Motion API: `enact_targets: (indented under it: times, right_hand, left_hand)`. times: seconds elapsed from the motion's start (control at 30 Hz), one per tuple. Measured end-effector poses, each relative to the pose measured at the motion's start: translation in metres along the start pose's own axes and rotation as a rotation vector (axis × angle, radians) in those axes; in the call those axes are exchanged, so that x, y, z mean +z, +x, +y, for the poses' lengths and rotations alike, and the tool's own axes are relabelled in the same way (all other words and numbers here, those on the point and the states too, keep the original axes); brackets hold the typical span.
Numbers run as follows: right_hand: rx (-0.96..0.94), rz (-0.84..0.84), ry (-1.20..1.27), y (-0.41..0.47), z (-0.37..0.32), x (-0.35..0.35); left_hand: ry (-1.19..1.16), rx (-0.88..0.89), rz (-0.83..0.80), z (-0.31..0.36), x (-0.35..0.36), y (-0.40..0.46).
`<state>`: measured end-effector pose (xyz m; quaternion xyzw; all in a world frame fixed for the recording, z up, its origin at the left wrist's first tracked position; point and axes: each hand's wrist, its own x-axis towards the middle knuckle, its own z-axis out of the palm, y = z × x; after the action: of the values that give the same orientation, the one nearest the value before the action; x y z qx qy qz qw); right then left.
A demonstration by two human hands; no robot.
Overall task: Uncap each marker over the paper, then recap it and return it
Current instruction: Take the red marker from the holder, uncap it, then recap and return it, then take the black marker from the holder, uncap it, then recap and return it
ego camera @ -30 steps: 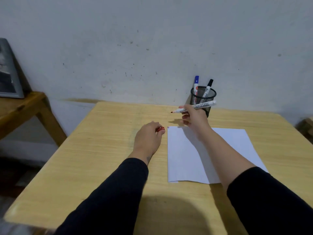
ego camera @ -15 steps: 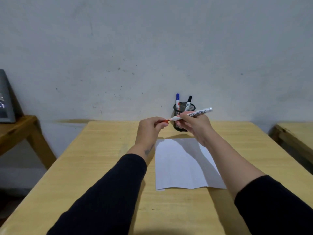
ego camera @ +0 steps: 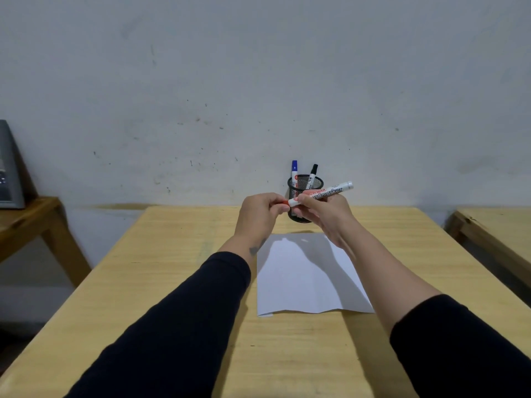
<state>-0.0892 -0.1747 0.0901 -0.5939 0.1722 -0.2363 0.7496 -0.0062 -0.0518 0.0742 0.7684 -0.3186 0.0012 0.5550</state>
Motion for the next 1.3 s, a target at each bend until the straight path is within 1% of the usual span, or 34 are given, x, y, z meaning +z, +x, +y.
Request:
enact_targets:
  times: [0.13, 0.17, 0.2, 0.23, 0.33, 0.37, 0.4, 0.43, 0.47, 0.5, 0.53, 0.63, 0.7, 0.8, 0.87, 0.93, 1.07, 1.17, 1.3]
  right_hand:
    - [0.028, 0.02, -0.008, 0.001, 0.002, 0.0]
    - [0.034, 0.047, -0.06, 0.001, 0.003, 0.0]
    - [0.025, 0.089, -0.167, 0.001, 0.002, 0.0]
    - [-0.01, 0.142, -0.342, 0.001, 0.0, 0.0]
    - [-0.188, 0.319, -1.017, 0.002, -0.009, 0.001]
    - [-0.266, 0.384, -1.174, 0.001, -0.012, 0.002]
    - [-0.373, 0.423, -1.271, 0.002, -0.016, 0.004]
    - [-0.521, 0.422, -1.327, 0.005, -0.017, 0.005]
    - [-0.652, 0.39, -1.389, 0.01, -0.016, 0.005]
    - [-0.733, 0.363, -1.442, 0.016, -0.015, 0.004]
    - [-0.763, 0.353, -1.459, 0.023, -0.015, 0.002]
    - [-0.717, 0.353, -1.407, 0.039, -0.022, -0.003]
    - [-0.692, 0.375, -1.256, 0.048, -0.032, -0.002]
    - [-0.616, 0.44, -0.925, 0.068, -0.052, -0.001]
    - [-0.557, 0.46, -0.782, 0.082, -0.064, -0.001]
    - [-0.482, 0.47, -0.692, 0.093, -0.068, -0.003]
    - [-0.269, 0.46, -0.707, 0.112, -0.05, -0.011]
    - [-0.153, 0.471, -0.727, 0.122, -0.027, -0.019]
    - [-0.076, 0.482, -0.753, 0.125, -0.008, -0.022]
  left_hand:
    - [0.009, -0.02, 0.034, -0.004, 0.004, -0.003]
    - [0.021, -0.024, 0.042, -0.004, 0.004, -0.001]
    - [0.032, -0.029, 0.045, -0.003, 0.003, 0.002]
    - [0.042, -0.036, 0.045, -0.002, 0.002, 0.006]
    - [0.07, -0.041, 0.052, 0.005, -0.002, 0.018]
    - [0.086, -0.03, 0.054, 0.008, -0.002, 0.021]
    - [0.096, -0.021, 0.05, 0.01, -0.002, 0.025]
    - [0.103, -0.008, 0.038, 0.013, -0.002, 0.028]
    - [0.106, 0.008, 0.024, 0.016, 0.0, 0.031]
    - [0.111, 0.03, 0.014, 0.02, 0.001, 0.033]
    - [0.111, 0.053, 0.012, 0.024, 0.002, 0.037]
    - [0.035, 0.086, 0.095, 0.031, 0.008, 0.047]
    - [-0.003, 0.061, 0.149, 0.029, 0.012, 0.054]
    - [0.035, 0.0, 0.101, 0.017, 0.026, 0.062]
    - [0.055, -0.047, 0.059, 0.007, 0.04, 0.066]
    - [0.089, -0.086, 0.018, -0.001, 0.053, 0.071]
    - [0.077, -0.166, -0.037, -0.017, 0.074, 0.084]
    - [0.027, -0.143, 0.001, -0.03, 0.087, 0.093]
    - [-0.04, -0.099, 0.0, -0.039, 0.095, 0.096]
